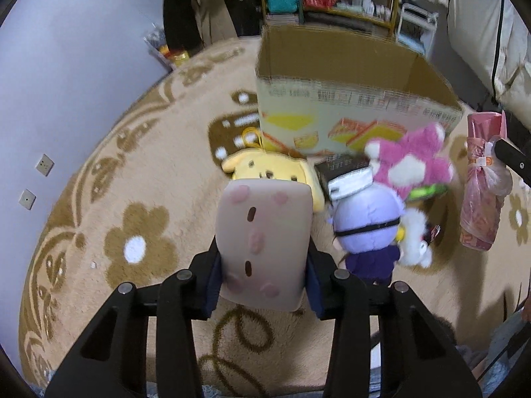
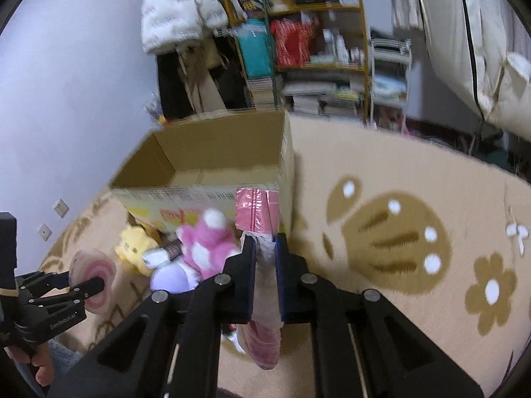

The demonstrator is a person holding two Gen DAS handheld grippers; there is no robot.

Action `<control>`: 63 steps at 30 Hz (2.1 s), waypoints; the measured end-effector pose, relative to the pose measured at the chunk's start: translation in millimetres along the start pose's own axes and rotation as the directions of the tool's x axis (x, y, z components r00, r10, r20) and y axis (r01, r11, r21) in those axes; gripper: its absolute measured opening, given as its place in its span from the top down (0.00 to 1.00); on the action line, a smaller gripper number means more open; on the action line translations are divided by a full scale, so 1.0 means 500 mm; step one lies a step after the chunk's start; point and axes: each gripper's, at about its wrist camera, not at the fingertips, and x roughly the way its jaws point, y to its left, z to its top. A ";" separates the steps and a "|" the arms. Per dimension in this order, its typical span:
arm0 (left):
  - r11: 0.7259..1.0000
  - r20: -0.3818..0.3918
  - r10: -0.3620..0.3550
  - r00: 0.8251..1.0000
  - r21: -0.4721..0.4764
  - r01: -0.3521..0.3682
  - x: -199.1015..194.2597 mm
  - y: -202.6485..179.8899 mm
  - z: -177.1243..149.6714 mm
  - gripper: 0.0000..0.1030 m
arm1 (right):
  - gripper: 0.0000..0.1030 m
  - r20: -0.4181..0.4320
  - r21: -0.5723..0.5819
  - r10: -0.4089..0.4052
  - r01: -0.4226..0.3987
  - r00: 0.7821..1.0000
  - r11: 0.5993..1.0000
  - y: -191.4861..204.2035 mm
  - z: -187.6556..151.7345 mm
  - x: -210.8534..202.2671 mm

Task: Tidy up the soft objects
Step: 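Close left tool on the pink cube plush while right tool grasps the pink bottle plush, then carry both plushes over the box and open both tools to drop them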

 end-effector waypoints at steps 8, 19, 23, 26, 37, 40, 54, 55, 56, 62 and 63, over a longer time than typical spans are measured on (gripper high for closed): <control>0.998 0.198 0.059 0.978 -0.042 -0.052 -0.076 0.025 0.018 0.61 | 0.89 0.183 -0.077 0.020 -0.006 0.983 0.997 0.059 0.034 -0.067; 0.989 0.397 0.146 0.906 -0.078 -0.125 -0.126 0.033 0.054 0.61 | 0.89 0.334 -0.095 0.011 0.022 0.942 0.995 0.088 0.078 -0.109; 0.988 0.437 0.157 0.886 -0.070 -0.140 -0.130 0.027 0.077 0.61 | 0.89 0.378 -0.119 -0.031 0.082 0.925 0.990 0.099 0.094 -0.109; 0.988 0.457 0.156 0.876 -0.064 -0.142 -0.133 0.021 0.093 0.61 | 0.89 0.380 -0.121 -0.036 0.088 0.924 0.989 0.101 0.100 -0.101; 0.987 0.530 0.156 0.834 -0.052 -0.152 -0.129 0.004 0.178 0.61 | 0.89 0.386 -0.137 -0.076 0.139 0.919 0.981 0.115 0.136 -0.041; 0.990 0.532 0.136 0.835 -0.047 -0.132 -0.119 0.001 0.198 0.60 | 0.89 0.382 -0.144 -0.081 0.146 0.921 0.979 0.113 0.144 -0.019; 0.999 0.495 0.048 0.868 -0.010 -0.050 -0.041 -0.023 0.259 0.59 | 0.88 0.348 -0.111 -0.017 0.059 0.937 0.992 0.062 0.163 0.090; 0.999 0.491 0.042 0.870 -0.006 -0.045 -0.035 -0.026 0.262 0.59 | 0.88 0.345 -0.110 -0.010 0.051 0.938 0.993 0.061 0.161 0.095; 0.999 0.486 0.029 0.874 0.002 -0.034 -0.027 -0.031 0.263 0.59 | 0.88 0.342 -0.108 0.001 0.039 0.940 0.993 0.058 0.161 0.101; 0.999 0.435 -0.022 0.900 0.036 0.007 0.011 -0.056 0.265 0.57 | 0.88 0.327 -0.116 0.004 0.036 0.945 0.993 0.056 0.157 0.124; 0.999 0.423 -0.026 0.906 0.042 0.009 0.018 -0.060 0.265 0.56 | 0.88 0.323 -0.116 0.005 0.035 0.946 0.993 0.055 0.156 0.127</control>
